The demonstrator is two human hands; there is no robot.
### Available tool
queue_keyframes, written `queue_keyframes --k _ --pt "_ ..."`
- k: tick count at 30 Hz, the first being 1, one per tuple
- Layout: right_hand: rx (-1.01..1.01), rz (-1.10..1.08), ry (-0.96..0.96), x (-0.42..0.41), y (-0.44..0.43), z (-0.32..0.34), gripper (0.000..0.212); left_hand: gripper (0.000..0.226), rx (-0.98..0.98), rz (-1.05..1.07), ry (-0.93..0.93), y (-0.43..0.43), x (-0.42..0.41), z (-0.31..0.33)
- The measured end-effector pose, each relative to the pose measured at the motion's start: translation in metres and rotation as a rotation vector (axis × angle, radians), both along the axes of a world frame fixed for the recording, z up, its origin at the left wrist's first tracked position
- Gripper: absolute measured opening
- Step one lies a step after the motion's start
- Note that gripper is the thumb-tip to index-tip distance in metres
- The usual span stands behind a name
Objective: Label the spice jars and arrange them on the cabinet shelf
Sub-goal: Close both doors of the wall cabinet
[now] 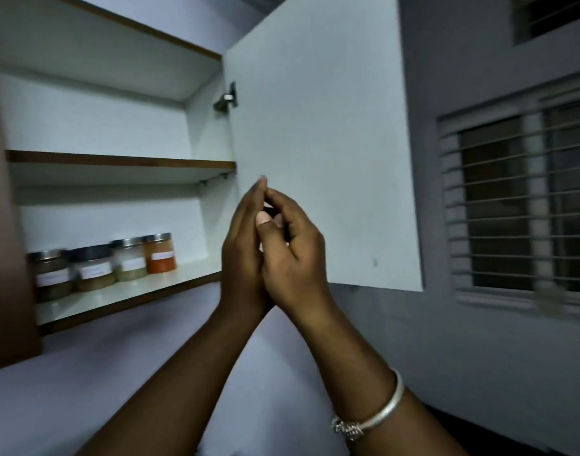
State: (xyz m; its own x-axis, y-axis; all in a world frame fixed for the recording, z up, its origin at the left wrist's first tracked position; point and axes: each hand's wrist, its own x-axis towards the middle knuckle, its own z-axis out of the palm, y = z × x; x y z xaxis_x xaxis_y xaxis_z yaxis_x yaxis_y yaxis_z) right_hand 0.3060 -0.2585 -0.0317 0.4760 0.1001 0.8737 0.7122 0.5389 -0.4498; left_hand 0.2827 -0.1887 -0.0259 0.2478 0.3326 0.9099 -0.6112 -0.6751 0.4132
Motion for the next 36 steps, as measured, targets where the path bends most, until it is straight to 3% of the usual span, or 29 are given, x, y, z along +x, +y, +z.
queue_keyframes --k 6,10,13,15,21,29,33,36 --pt "0.039 -0.358 -0.005 0.065 -0.083 0.004 0.049 0.06 0.268 0.086 0.052 -0.08 0.07 0.004" --pt "-0.091 -0.629 0.094 0.122 -0.106 0.011 0.049 0.072 0.498 0.352 0.223 -0.1 0.121 0.018" --pt "-0.271 -0.487 0.256 0.158 -0.104 0.021 0.062 0.087 0.502 0.419 0.423 -0.092 0.154 0.022" --pt "-0.296 -0.295 0.314 0.174 -0.096 0.023 0.071 0.088 0.512 0.482 0.445 -0.083 0.169 0.021" --pt "-0.208 -0.27 0.288 0.158 -0.082 0.01 0.045 0.087 0.497 0.596 0.401 -0.072 0.155 0.008" --pt "-0.054 -0.001 -0.132 0.015 -0.012 0.003 0.022 0.062 0.222 0.559 0.087 -0.013 -0.026 -0.004" --pt "-0.122 0.181 -0.136 -0.045 0.065 0.017 0.015 0.042 0.097 0.666 0.036 0.044 -0.111 0.009" --pt "-0.18 0.22 -0.169 -0.077 0.118 0.025 0.028 0.03 0.039 0.761 0.111 0.086 -0.151 0.013"
